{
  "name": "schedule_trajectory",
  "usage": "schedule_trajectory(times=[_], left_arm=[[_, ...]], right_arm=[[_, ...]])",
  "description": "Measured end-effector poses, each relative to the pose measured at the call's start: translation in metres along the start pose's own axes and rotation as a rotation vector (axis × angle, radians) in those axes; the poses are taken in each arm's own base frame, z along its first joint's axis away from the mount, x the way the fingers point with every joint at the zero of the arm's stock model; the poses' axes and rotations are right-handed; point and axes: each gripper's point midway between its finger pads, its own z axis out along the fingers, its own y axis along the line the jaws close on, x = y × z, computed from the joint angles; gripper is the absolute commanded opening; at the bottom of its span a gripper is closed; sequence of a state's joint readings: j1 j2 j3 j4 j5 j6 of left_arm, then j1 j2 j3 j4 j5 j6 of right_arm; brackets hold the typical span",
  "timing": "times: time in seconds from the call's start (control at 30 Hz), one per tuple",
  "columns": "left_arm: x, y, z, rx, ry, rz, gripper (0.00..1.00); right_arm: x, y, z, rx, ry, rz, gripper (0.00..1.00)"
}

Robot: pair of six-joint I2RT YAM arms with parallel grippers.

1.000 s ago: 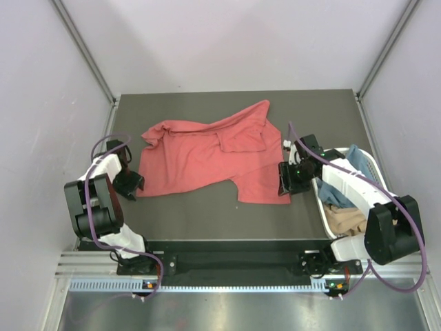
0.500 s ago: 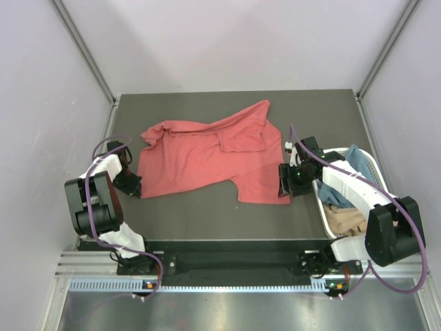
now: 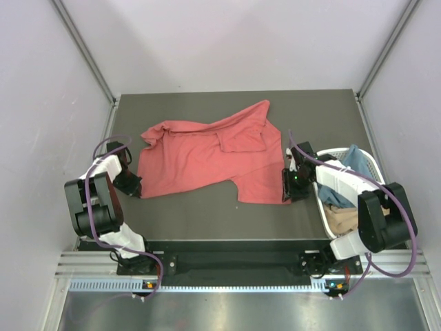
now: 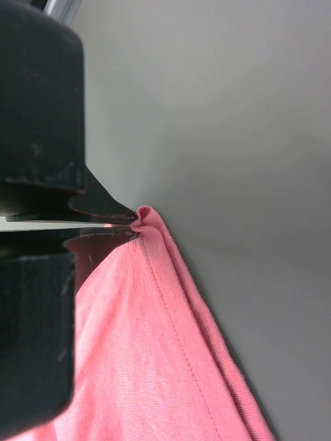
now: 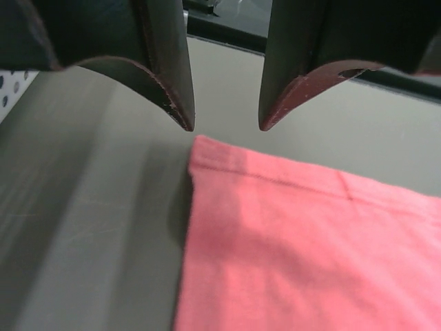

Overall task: Fold and stack the t-shirts
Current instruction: Flatten the tshirt out

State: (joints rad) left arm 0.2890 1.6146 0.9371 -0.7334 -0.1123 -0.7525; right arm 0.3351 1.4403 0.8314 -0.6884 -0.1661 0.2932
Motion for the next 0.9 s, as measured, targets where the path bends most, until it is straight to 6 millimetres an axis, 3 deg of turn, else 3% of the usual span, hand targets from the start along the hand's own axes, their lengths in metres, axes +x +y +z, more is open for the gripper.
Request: schedule_trajectory(times=[0.47, 0.9], left_arm=[[0.003, 0.000, 0.000, 0.028, 0.004, 0.012, 0.00], [0.006, 0.000, -0.001, 0.037, 0.012, 0.021, 0.00]], right_arm=[[-0.001, -0.014, 0.016, 0.078, 0.002, 0.084, 0.41], [-0.003, -0.013, 0.020, 0.077, -0.009, 0.118, 0.23]])
